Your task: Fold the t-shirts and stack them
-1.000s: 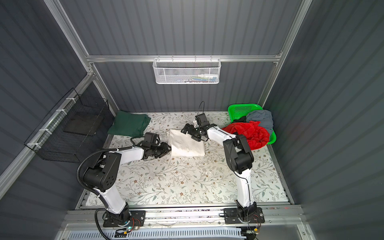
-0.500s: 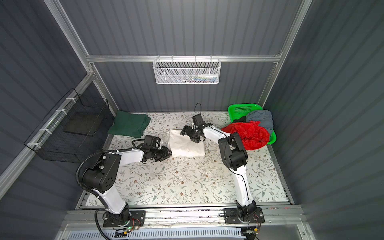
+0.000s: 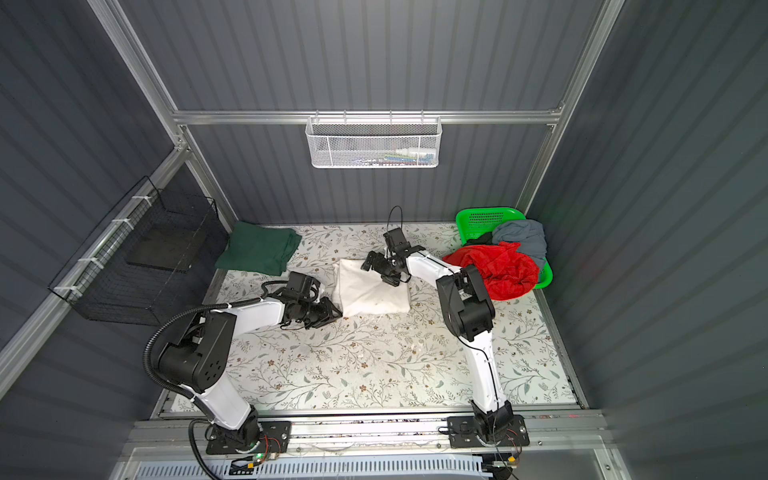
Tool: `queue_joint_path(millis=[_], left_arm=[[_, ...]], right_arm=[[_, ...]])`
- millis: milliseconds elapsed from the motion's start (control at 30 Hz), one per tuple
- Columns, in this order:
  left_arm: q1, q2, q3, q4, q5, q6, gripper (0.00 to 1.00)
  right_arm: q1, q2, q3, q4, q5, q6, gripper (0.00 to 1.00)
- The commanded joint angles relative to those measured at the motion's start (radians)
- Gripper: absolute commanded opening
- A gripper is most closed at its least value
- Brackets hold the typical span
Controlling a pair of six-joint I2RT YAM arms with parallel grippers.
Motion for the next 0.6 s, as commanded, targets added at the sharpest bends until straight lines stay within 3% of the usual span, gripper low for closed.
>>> queue_joint_path(millis=[0, 200, 300, 367, 433, 567], left_arm=[[-0.007, 0.001, 0.029, -0.12, -0.031, 0.047, 0.33], [-0.002, -0.073, 0.126, -0.3, -0.13, 0.098, 0.35], [0.015, -0.111, 0.143, -0.308, -0.135, 0.083, 0.49], [0.019, -0.12, 0.161, -0.296, -0.132, 0.072, 0.7], [0.019, -0.114, 0.175, -0.271, -0.128, 0.068, 0.82], [0.02, -0.097, 0.184, -0.179, -0.117, 0.035, 0.9]], right_arm=[[0.001, 0.008, 0.002, -0.034, 0.012, -0.014, 0.96], [0.001, -0.033, 0.002, -0.056, 0.027, -0.042, 0.98], [0.002, -0.075, -0.006, -0.061, 0.027, -0.05, 0.99], [0.002, -0.118, -0.012, -0.068, 0.034, -0.057, 0.99], [0.002, -0.169, -0.016, -0.124, 0.143, -0.056, 0.99], [-0.015, -0.266, -0.061, -0.142, 0.21, -0.067, 0.99]])
